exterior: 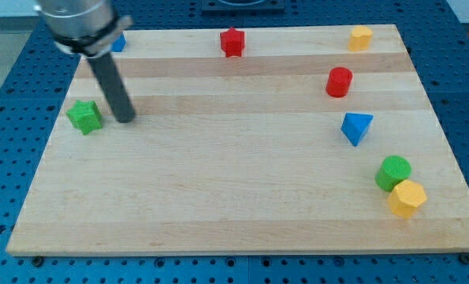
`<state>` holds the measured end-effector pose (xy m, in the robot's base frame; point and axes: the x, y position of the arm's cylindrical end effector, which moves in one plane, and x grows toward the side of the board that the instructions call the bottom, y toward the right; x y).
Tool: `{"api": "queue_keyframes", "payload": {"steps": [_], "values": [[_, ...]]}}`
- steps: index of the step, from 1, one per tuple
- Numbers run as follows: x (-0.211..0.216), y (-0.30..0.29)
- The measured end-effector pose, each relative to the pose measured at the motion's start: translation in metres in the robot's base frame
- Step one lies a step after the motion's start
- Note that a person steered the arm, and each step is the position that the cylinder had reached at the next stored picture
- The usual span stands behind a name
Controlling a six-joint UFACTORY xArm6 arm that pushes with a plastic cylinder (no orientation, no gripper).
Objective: Separate the green circle and the yellow hexagon
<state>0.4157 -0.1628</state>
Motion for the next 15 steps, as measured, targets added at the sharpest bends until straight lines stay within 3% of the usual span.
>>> {"api": "queue_keyframes", "payload": {"steps": [2,5,8,10,12,13,15], "values": [[0.003,0.07],[0.032,0.111],[0.032,0.131],[0.126,0.199],[0.181,0.283],[0.193,0.322],[0.193,0.335]]}}
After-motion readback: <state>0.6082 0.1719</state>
